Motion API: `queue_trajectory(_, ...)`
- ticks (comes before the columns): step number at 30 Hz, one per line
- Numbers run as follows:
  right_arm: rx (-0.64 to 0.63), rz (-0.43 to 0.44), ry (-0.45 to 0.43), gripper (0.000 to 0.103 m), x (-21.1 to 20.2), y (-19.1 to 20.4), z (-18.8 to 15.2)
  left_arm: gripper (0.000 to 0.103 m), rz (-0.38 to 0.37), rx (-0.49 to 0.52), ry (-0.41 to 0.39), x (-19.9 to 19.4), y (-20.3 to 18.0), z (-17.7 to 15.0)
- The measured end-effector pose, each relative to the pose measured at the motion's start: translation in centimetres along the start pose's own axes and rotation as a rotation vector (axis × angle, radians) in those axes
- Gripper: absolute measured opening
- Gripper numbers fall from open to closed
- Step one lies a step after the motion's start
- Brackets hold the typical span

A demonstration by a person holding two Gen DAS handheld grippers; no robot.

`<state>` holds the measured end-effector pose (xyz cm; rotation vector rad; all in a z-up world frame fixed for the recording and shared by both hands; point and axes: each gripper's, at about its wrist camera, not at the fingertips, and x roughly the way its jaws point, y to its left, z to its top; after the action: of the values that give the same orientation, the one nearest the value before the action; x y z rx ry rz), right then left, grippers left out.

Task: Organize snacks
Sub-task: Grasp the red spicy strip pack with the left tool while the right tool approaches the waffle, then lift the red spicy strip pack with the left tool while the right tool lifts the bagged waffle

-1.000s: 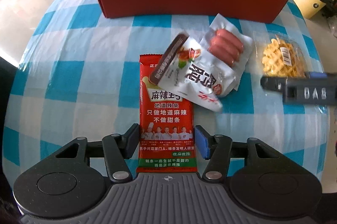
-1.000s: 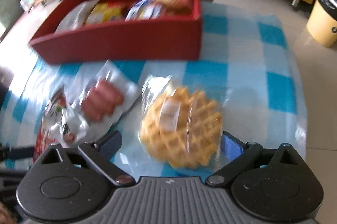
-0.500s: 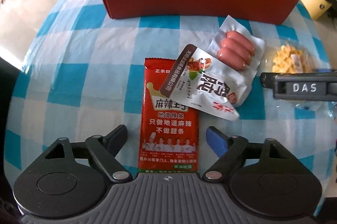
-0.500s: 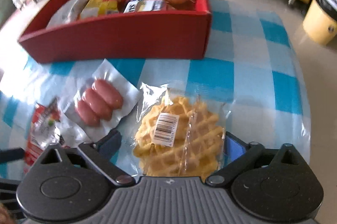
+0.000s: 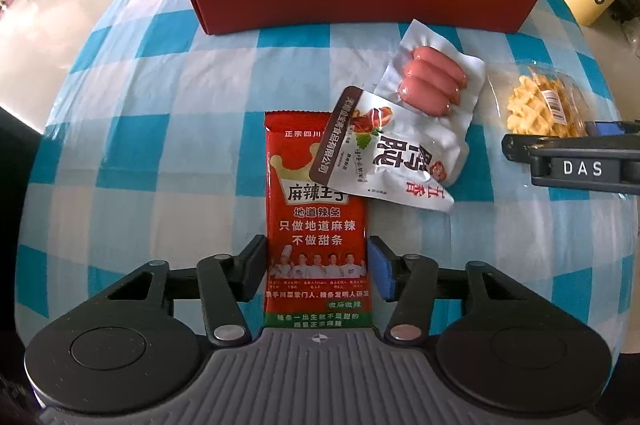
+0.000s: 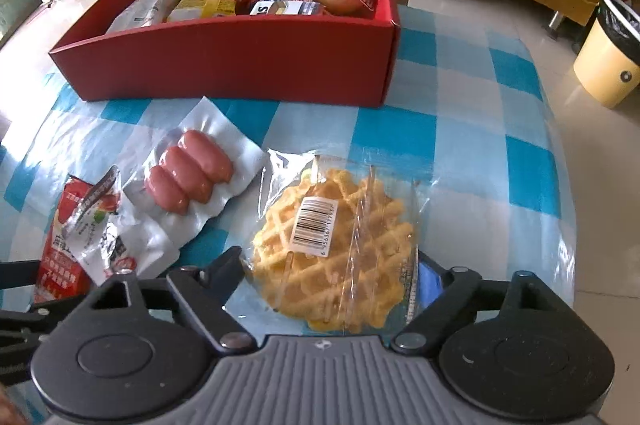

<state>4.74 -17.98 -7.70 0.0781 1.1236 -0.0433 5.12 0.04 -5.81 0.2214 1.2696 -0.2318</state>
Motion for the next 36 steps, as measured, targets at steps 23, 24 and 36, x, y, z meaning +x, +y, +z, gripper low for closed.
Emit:
queue_trajectory(23, -0.02, 0.095, -0.124, 0.079, -5.3, 1.8, -0.3, 0.058, -0.03, -0.07, -0.068, -2.7, 2.0, 0.7)
queue_trajectory(24, -0.022, 0.096, -0.127, 0.079, -5.4, 1.9, -0.2, 0.058, -0.03, -0.07, -0.072, -2.8, 2.0, 0.8)
queue_trajectory(36, -0.033, 0.098, -0.164, 0.079, -5.9, 2.2, 0.4, 0.058, -0.022, -0.068, -0.124, -4.0, 1.7, 1.5)
